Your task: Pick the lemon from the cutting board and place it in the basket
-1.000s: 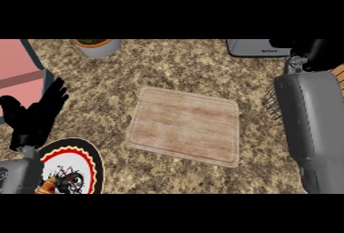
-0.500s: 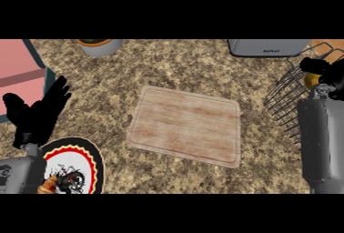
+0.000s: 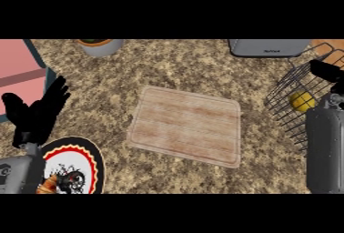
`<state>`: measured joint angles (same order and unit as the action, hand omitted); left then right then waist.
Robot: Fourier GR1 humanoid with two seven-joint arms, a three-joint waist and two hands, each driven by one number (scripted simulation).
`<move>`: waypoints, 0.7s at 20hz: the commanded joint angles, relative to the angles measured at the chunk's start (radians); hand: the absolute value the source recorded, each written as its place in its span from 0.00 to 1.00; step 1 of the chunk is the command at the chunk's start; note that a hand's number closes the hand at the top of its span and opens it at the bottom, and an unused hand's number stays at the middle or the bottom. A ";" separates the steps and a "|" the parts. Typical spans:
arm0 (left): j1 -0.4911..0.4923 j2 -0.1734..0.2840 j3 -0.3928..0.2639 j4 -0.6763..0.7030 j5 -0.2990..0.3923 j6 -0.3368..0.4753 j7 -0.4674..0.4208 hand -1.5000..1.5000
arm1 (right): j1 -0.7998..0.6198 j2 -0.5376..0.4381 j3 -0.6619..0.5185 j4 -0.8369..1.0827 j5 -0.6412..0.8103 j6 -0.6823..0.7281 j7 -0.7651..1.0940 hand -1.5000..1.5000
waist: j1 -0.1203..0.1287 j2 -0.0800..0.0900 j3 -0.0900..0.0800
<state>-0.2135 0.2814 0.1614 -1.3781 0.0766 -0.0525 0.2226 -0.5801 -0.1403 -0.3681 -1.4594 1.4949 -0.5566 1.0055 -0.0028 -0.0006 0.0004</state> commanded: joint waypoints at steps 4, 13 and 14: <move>0.019 0.004 0.021 0.011 0.000 0.006 -0.025 0.50 | 0.066 0.065 -0.104 -0.275 -0.007 -0.157 0.085 0.00 | -0.020 -0.008 0.000; 0.063 -0.007 0.004 -0.041 -0.012 0.009 -0.011 0.50 | 0.487 0.139 -0.101 -0.885 -0.317 0.058 0.034 0.00 | -0.045 -0.018 0.000; 0.064 -0.004 0.010 0.007 -0.022 0.006 -0.048 0.50 | 0.561 0.139 -0.073 -0.935 -0.312 0.084 0.065 0.00 | -0.037 -0.010 -0.001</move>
<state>-0.1706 0.2829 0.1750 -1.3814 0.0685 -0.0492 0.2019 -0.2088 -0.0192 -0.4674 -2.1741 1.2807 -0.5735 1.0166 -0.0376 -0.0126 0.0000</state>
